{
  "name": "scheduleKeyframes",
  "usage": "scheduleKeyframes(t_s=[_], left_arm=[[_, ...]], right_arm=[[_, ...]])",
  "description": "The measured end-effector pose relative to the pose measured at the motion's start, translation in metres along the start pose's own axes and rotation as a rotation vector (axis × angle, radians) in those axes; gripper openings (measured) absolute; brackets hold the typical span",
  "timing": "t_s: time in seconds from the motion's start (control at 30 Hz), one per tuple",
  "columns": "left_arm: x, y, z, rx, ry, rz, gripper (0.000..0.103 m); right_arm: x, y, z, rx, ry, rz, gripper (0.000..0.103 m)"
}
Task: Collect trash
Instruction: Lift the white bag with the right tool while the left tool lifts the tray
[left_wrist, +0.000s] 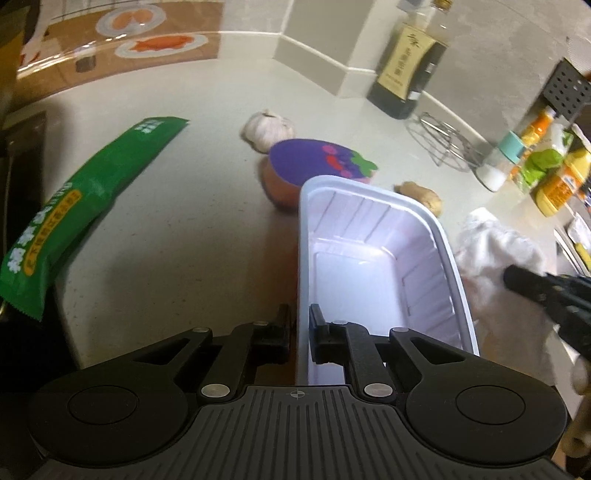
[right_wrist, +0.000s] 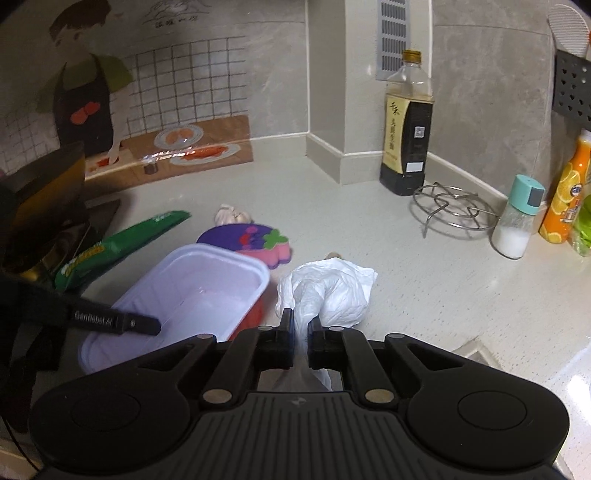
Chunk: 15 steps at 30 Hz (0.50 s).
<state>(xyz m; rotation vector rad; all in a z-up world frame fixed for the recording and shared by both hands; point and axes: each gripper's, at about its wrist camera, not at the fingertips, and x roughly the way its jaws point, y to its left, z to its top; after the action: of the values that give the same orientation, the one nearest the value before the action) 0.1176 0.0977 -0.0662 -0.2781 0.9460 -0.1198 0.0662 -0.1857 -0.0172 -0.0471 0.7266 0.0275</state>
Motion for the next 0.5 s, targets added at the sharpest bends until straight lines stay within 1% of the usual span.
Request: scheduleKeyframes(t_s=[0.1,0.13,0.17,0.23,0.33,0.37,0.5], left_arm=[[0.001,0.000,-0.002,-0.009,0.023,-0.056,0.015],[0.000,-0.001,-0.002,-0.009,0.029,-0.071,0.017],[-0.001,-0.001,-0.002,-0.007,0.028,-0.074,0.018],[-0.006,-0.002,-0.002,0.002,0.025,-0.083,0.019],[-0.011,-0.001,0.003,0.000,0.047,-0.136,0.019],[-0.011,-0.001,0.005,0.003,0.050,-0.139,0.019],[0.001,-0.004,0.014,0.033,0.053,-0.068,0.019]], right_arm=[[0.006,0.005,-0.007,-0.023,0.025,0.007,0.007],[0.010,0.005,-0.010,-0.028,0.037,0.010,0.007],[0.015,0.006,-0.012,-0.023,0.055,0.012,0.007],[0.023,0.002,-0.015,0.029,0.083,0.008,0.008],[0.027,-0.001,-0.015,0.066,0.079,0.021,0.008],[0.028,0.000,-0.015,0.059,0.076,0.024,0.008],[0.034,0.006,-0.017,0.029,0.094,0.067,0.008]])
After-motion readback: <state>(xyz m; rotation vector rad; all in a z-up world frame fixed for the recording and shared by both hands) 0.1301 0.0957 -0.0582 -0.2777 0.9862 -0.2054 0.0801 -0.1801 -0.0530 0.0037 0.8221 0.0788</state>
